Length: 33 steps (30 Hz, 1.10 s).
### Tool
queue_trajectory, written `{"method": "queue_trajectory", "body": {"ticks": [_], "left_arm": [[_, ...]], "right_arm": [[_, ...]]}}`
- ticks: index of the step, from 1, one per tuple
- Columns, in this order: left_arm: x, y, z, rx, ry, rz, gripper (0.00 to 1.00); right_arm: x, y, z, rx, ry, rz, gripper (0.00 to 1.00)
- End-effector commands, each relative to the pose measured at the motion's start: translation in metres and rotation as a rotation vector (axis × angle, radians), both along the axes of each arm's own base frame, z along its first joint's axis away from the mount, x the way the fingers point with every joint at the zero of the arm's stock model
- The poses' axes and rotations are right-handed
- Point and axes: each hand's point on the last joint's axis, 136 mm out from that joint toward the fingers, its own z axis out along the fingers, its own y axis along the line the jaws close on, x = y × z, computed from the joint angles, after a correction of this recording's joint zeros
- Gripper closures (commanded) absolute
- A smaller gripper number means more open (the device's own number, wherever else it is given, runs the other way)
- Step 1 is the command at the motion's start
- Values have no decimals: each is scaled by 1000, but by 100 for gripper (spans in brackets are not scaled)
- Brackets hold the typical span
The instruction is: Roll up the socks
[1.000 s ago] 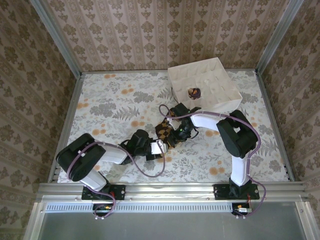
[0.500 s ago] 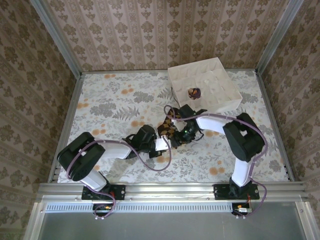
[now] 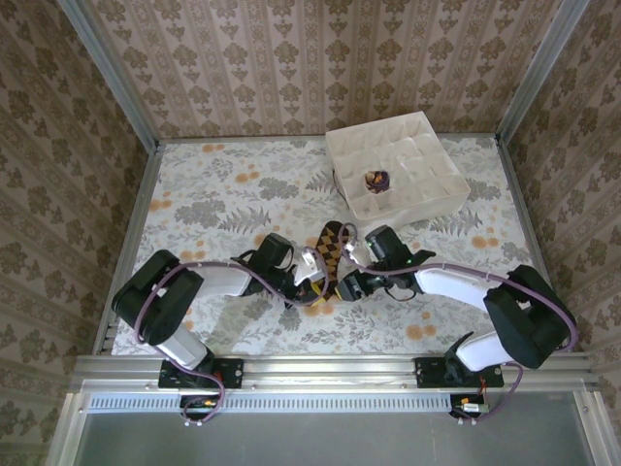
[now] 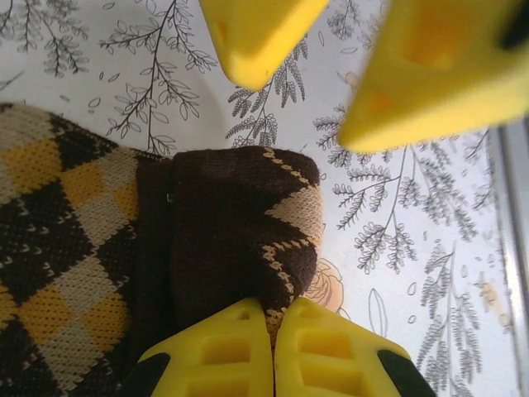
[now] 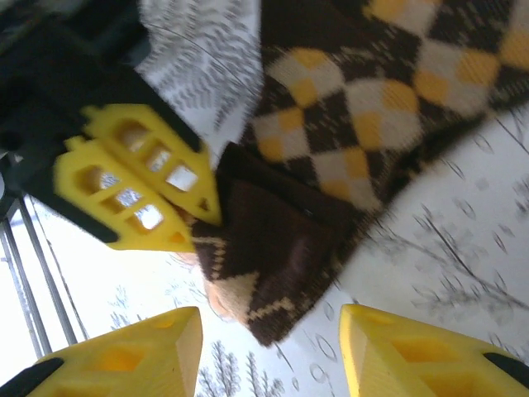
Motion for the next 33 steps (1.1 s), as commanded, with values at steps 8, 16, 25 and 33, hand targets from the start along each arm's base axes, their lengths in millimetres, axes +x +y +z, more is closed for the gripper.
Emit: {"method": "queue_trajectory", "body": {"ticks": [8, 16, 25, 33], "left_arm": [[0, 3, 14, -79, 275, 21, 100], [1, 9, 11, -77, 301, 24, 100], [2, 14, 10, -98, 318, 40, 100], [0, 15, 9, -131, 352, 49, 100]], "right_arm": [[-8, 32, 21, 45, -376, 290, 45], [-17, 47, -9, 48, -168, 367, 44], [-20, 33, -27, 13, -115, 334, 47], [-19, 29, -40, -22, -100, 321, 55]]}}
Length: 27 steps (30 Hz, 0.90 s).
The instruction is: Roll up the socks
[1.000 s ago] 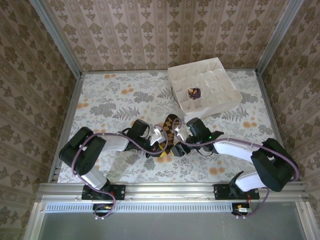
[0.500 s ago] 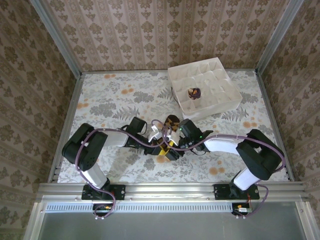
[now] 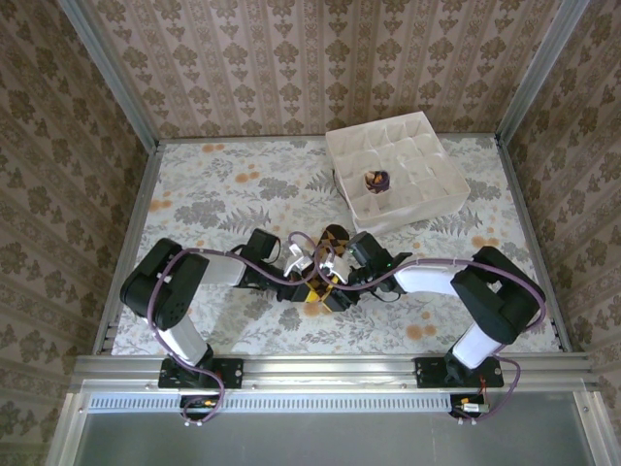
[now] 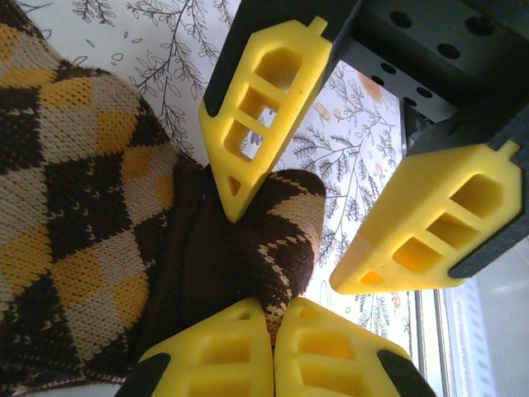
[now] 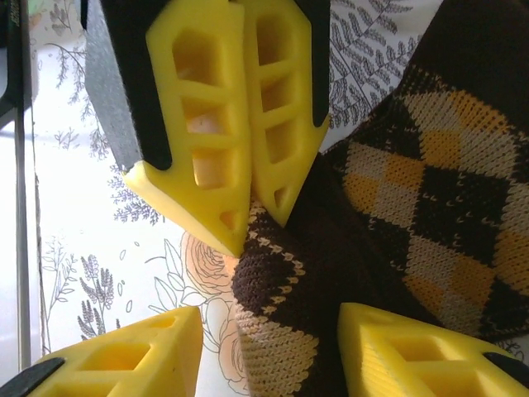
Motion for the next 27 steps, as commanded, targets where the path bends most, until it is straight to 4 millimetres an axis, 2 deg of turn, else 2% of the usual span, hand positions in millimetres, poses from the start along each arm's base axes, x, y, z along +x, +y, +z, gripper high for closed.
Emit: {"method": "queue_trajectory", "body": {"ticks": [1, 3, 7, 9, 12, 20, 27], "left_arm": [[-4, 0, 3, -39, 41, -7, 100], [-3, -1, 3, -41, 42, -5, 100], [1, -1, 0, -39, 20, 22, 100], [5, 1, -4, -31, -20, 73, 88], [12, 3, 2, -94, -123, 145, 75], [19, 10, 24, -205, -404, 211, 59], [29, 18, 32, -116, -540, 237, 54]], "right_arm": [[-6, -8, -13, -38, 28, 3, 57], [-2, -6, -11, -35, 15, -3, 64], [2, -5, -7, -39, 18, -23, 89], [5, -9, -8, -69, 36, -55, 100], [5, -19, -13, -120, 118, -90, 100], [-1, -21, -17, -127, 350, -122, 100], [6, -18, -26, -158, 477, -176, 100]]}}
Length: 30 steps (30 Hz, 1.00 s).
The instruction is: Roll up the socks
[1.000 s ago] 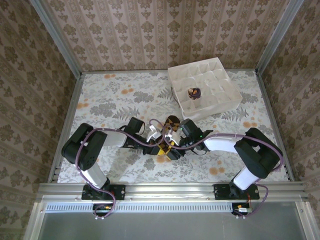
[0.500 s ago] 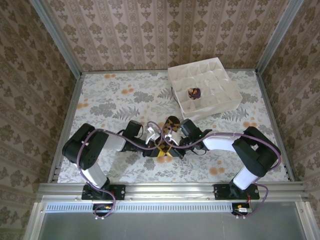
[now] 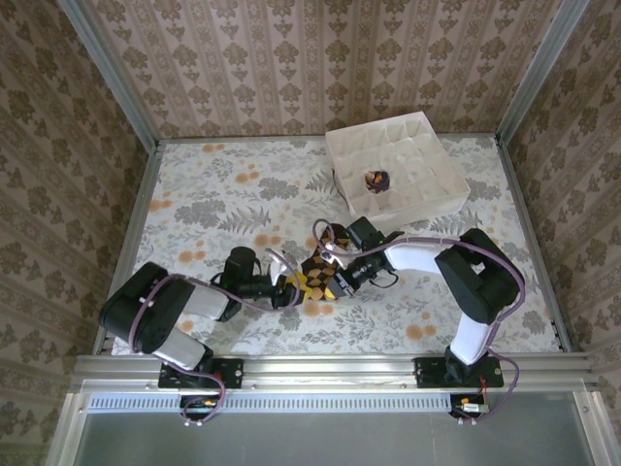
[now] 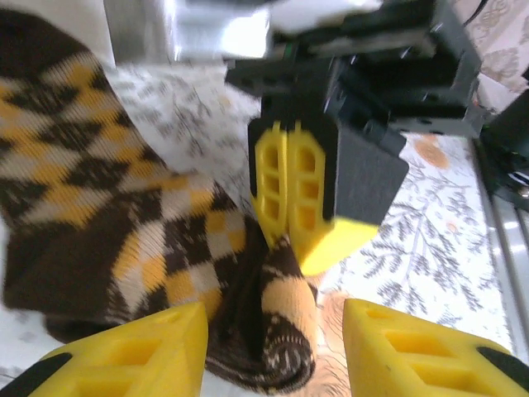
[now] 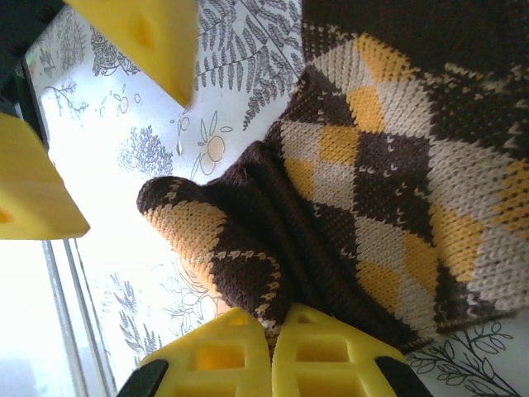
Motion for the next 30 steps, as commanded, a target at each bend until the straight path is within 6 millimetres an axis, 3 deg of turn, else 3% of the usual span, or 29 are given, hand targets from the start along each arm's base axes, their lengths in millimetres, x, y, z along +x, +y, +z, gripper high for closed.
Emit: {"method": "queue_trajectory", "body": {"ticks": [1, 6, 13, 25, 28, 30], "left_arm": [[7, 2, 6, 61, -120, 21, 53], [4, 1, 2, 190, -199, -15, 48], [15, 0, -12, 252, -149, 22, 43], [20, -15, -28, 236, -43, -5, 45], [21, -17, -33, 244, 4, -17, 57], [15, -20, -35, 234, 51, -58, 73]], "right_arm": [[-9, -11, -20, -106, 141, -43, 100], [-6, -11, -27, -162, 212, -54, 100], [-6, -16, -37, -230, 302, -72, 100], [-4, -17, -37, -265, 326, -75, 100], [-4, -16, -36, -265, 325, -77, 100], [-2, -15, -31, -251, 308, -82, 94]]}}
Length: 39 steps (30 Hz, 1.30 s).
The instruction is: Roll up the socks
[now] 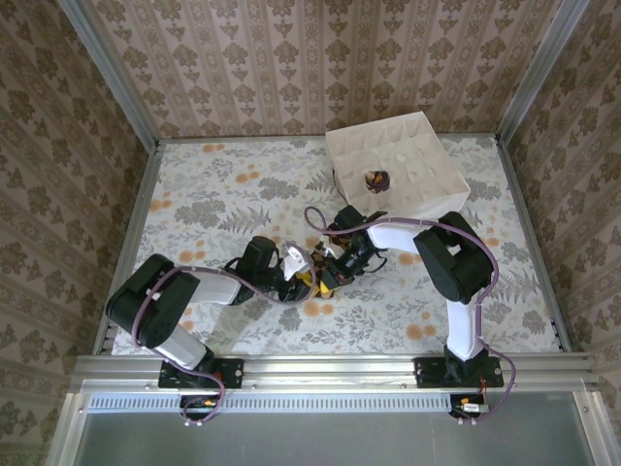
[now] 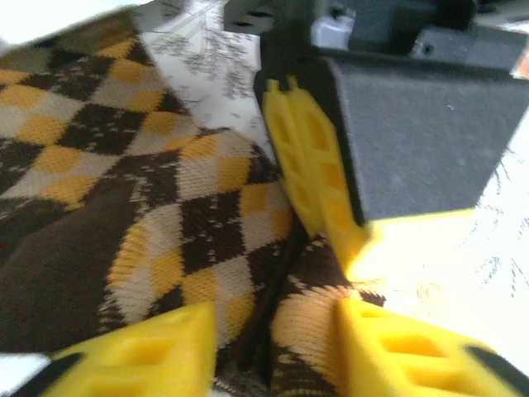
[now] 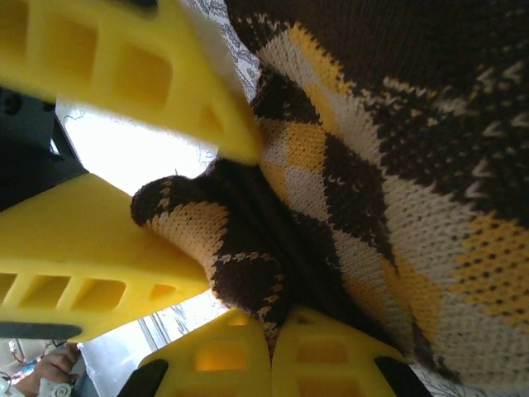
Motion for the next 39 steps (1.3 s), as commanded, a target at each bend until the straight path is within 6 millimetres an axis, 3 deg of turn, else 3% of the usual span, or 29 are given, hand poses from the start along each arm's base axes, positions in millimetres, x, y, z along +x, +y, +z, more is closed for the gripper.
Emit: {"method": "queue_trajectory", "body": {"ticks": [1, 3, 4, 10, 16, 20, 26, 27, 30, 39], "left_arm": [[-1, -5, -2, -5, 66, -22, 80], [-2, -2, -9, 10, 113, -14, 97], [-2, 0, -13, 17, 133, -3, 100], [0, 14, -35, 75, 264, 86, 100], [6, 22, -46, 98, 345, 177, 100], [9, 23, -50, 96, 402, 211, 100], [11, 23, -52, 94, 477, 232, 100], [11, 23, -53, 96, 492, 234, 100], [11, 23, -55, 96, 523, 240, 100], [10, 20, -56, 80, 562, 232, 100]], "right_arm": [[-7, -22, -25, -148, 20, -20, 92], [-3, -21, -16, -134, -12, -32, 83], [-1, -21, -12, -129, -28, -39, 79], [12, -27, 18, -97, -136, -106, 62], [32, -43, 49, -122, -406, -174, 61], [27, -33, 69, -110, -677, -67, 66], [7, -22, 69, -172, -1026, 248, 64], [5, -21, 80, -165, -1094, 279, 63], [1, -22, 81, -185, -1213, 384, 59], [-8, -16, 58, -157, -1313, 495, 50]]}}
